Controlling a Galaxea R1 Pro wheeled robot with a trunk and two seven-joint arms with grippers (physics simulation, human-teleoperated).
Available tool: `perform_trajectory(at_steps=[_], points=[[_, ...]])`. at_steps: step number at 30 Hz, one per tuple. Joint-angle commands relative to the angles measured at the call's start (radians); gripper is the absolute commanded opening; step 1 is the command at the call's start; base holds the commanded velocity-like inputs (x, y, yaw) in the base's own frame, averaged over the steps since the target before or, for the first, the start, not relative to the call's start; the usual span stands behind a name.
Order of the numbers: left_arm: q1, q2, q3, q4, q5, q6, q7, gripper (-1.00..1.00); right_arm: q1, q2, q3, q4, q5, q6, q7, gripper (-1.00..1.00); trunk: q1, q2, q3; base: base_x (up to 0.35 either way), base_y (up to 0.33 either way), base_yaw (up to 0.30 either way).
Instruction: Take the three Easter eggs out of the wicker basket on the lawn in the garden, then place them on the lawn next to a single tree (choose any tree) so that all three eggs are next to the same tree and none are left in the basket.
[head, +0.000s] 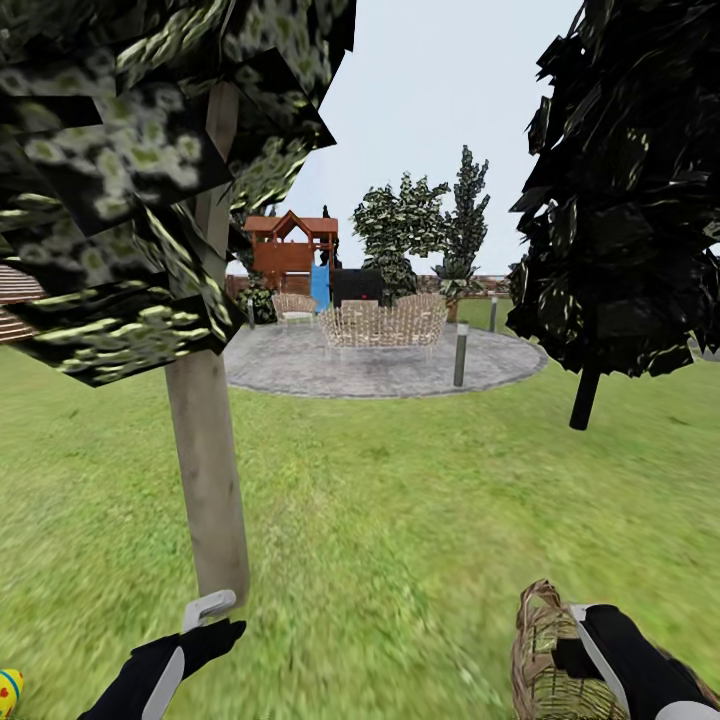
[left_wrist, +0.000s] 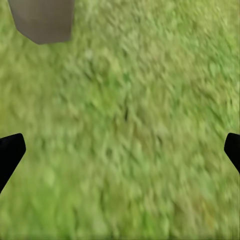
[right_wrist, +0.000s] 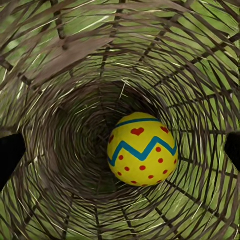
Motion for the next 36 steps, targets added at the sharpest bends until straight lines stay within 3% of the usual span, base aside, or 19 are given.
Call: perform_trajectory(at_steps=[1,9,36], points=[[0.0,0.0,0.003,-0.001,0.008,0.008,-0.003,1.0,0.0,0.0,-0.001,-0.001,-0.001,0.005,-0.002,1.0,0.004,-0.008,-0.004,0.0,0.0,0.0],[0.0,0.0,0.002,-0.001,0.008,0.007,-0.003,1.0,0.0,0.0,-0.001,0.0,-0.001,0.005,-0.002,1.0,0.034,-0.064,-0.029,0.0,0.0,0.0],[0.0,0.0,0.004,-0.001,0.008,0.007,-0.003,1.0,0.0,0.0,-0.002,0.0,-0.001,0.005,-0.002,1.0,0.047,-0.07,-0.134,0.0,0.0,0.0]])
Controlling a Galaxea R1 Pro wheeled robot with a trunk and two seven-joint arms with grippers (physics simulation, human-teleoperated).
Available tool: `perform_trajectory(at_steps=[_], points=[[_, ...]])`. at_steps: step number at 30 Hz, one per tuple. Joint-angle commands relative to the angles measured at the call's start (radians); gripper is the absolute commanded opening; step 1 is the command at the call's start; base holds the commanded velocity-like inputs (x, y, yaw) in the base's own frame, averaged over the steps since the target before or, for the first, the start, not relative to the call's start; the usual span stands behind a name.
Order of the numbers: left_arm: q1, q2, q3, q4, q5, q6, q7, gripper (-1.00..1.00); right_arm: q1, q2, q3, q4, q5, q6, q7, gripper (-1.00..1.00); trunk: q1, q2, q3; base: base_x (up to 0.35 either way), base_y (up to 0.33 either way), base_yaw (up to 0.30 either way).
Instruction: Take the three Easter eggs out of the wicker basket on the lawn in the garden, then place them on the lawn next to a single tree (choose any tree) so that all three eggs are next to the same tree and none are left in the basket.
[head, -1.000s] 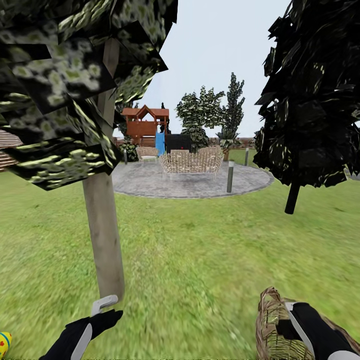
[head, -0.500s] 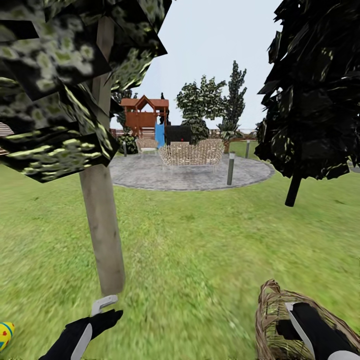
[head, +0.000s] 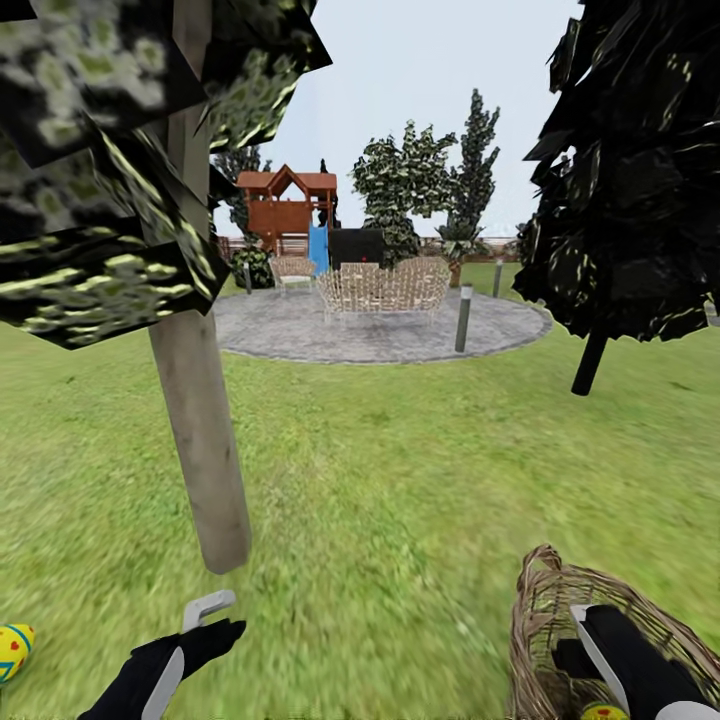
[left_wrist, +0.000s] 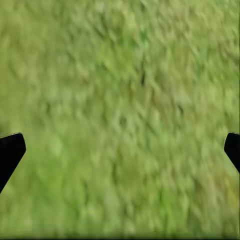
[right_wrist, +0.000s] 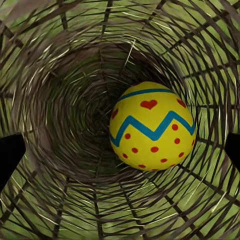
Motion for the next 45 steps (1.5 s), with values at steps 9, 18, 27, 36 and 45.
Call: perform_trajectory(at_steps=[9,18,27,36,45], points=[[0.0,-0.001,0.003,-0.001,0.008,0.007,-0.003,1.0,0.0,0.0,-0.001,-0.001,-0.001,0.005,-0.002,1.0,0.004,-0.003,-0.036,0.0,0.0,0.0],[0.0,-0.001,0.003,-0.001,0.008,0.007,-0.003,1.0,0.0,0.0,0.0,-0.001,-0.001,0.004,-0.002,1.0,0.007,-0.005,-0.067,0.0,0.0,0.0],[0.0,-0.001,0.003,-0.001,0.008,0.007,-0.003,1.0,0.0,0.003,0.001,-0.001,-0.002,0.0,0.004,1.0,0.007,-0.005,-0.067,0.0,0.0,0.0],[0.0,-0.002,0.003,-0.001,0.008,0.006,-0.003,1.0,0.0,0.002,0.001,-0.001,-0.001,0.002,-0.002,1.0,0.007,-0.005,-0.067,0.017,-0.016,0.0],[0.0,-0.006,0.003,-0.001,0.008,0.006,-0.003,1.0,0.0,0.002,0.001,-0.001,-0.001,0.003,-0.002,1.0,0.007,-0.005,-0.067,0.175,-0.178,0.0]])
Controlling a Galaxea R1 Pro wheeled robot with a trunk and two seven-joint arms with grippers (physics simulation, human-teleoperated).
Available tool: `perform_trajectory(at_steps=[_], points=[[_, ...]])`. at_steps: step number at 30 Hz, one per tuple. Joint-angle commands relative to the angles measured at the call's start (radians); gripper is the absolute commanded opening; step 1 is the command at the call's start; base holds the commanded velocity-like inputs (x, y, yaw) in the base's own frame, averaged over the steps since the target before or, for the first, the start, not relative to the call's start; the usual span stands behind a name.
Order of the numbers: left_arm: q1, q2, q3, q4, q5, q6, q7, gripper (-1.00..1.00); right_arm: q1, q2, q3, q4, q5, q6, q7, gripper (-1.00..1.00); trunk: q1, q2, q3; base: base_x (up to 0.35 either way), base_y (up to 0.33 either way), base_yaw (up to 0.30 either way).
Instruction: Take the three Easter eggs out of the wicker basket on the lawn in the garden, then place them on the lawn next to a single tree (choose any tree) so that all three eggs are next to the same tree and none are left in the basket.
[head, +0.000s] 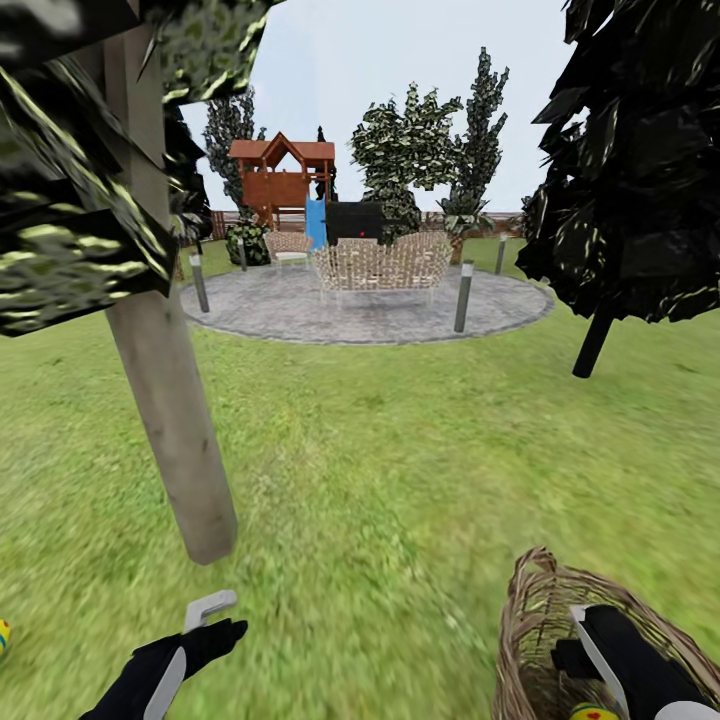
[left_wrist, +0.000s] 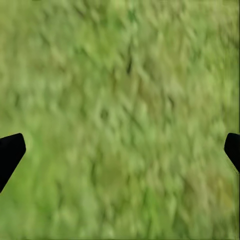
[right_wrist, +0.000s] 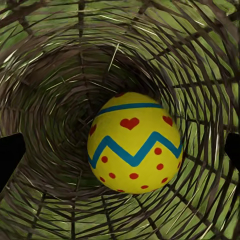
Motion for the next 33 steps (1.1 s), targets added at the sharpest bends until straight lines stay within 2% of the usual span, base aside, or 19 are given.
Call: perform_trajectory(at_steps=[1,9,33], points=[[0.0,0.0,0.003,-0.001,0.007,0.007,-0.003,1.0,0.0,0.0,-0.001,-0.001,-0.001,0.004,-0.002,1.0,0.0,0.0,-0.001,0.057,-0.059,0.0],[0.0,-0.002,0.004,-0.001,0.007,0.007,-0.003,1.0,0.0,0.0,-0.001,-0.001,-0.001,0.004,-0.002,1.0,0.0,0.0,-0.001,0.007,-0.007,0.0],[0.0,-0.001,0.004,-0.001,0.007,0.01,-0.003,1.0,0.0,-0.001,-0.002,-0.001,-0.001,0.003,-0.002,1.0,0.011,-0.006,-0.094,0.0,0.0,0.0]])
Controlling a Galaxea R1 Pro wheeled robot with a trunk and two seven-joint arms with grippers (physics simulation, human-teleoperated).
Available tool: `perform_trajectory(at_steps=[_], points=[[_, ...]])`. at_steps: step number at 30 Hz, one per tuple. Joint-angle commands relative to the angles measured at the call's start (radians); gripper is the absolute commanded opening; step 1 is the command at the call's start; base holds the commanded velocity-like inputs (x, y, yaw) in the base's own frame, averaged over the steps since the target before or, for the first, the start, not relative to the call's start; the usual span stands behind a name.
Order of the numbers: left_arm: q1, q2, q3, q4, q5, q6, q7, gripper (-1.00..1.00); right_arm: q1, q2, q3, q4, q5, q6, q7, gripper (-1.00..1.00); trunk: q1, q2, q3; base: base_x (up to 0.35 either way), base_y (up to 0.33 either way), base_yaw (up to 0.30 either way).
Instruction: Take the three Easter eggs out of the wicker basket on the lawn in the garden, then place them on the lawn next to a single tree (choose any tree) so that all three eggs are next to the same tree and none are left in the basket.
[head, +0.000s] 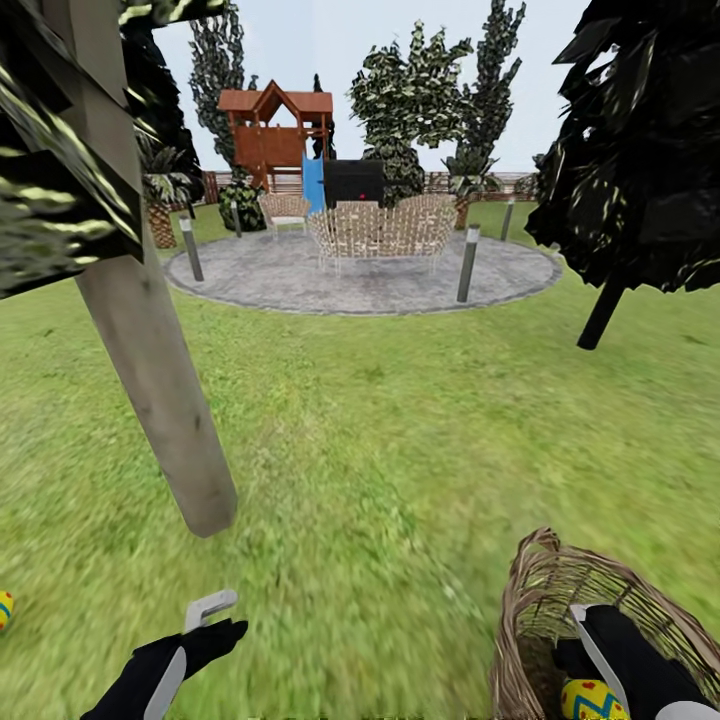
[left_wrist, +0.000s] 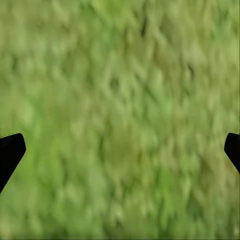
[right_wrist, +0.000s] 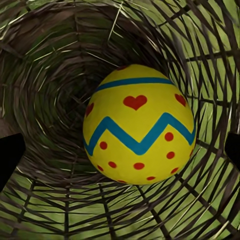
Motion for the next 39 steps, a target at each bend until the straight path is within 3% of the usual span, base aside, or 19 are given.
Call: perform_trajectory(at_steps=[1,16,39], points=[[0.0,0.0,0.003,-0.001,0.008,0.007,-0.003,1.0,0.0,0.0,-0.001,-0.001,-0.001,0.005,-0.002,1.0,0.0,-0.001,-0.005,0.0,0.0,0.0],[0.0,-0.002,0.003,-0.001,0.008,0.006,-0.003,1.0,0.0,0.0,0.0,-0.001,-0.001,0.006,-0.002,1.0,0.007,-0.004,-0.063,0.0,0.0,0.0],[0.0,-0.012,0.003,0.0,0.008,0.004,-0.004,1.0,0.0,0.002,0.001,-0.001,-0.001,0.006,-0.002,1.0,0.007,-0.004,-0.063,0.062,0.0,0.0]])
